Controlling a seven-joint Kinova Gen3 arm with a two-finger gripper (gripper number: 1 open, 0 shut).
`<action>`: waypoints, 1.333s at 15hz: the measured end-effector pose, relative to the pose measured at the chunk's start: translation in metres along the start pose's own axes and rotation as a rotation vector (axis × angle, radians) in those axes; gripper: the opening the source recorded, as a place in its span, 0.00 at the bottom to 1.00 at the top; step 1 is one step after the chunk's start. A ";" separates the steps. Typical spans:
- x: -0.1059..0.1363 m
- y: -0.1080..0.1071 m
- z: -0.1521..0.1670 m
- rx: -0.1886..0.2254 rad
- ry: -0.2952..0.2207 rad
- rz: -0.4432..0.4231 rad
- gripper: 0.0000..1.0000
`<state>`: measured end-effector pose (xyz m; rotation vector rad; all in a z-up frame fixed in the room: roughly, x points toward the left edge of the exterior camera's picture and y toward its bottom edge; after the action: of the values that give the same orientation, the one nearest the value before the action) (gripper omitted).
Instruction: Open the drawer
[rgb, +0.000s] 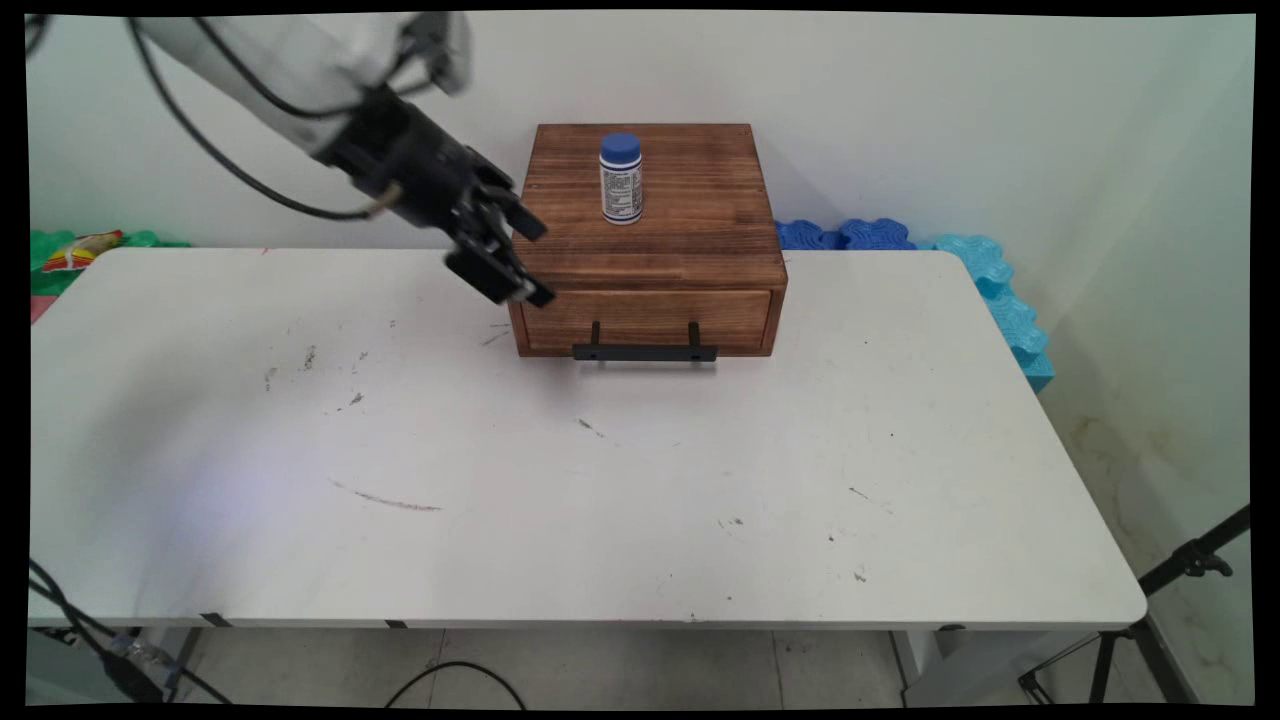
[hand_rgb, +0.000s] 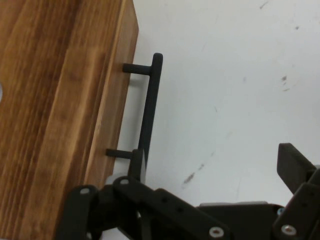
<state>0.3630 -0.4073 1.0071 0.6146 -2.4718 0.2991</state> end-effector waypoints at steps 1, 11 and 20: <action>0.004 0.001 0.011 0.003 -0.012 0.018 1.00; 0.018 0.005 0.113 0.032 -0.115 0.165 1.00; 0.015 0.003 0.179 0.066 -0.163 0.208 1.00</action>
<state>0.2654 -0.4712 0.8701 0.4233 -2.6975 0.4272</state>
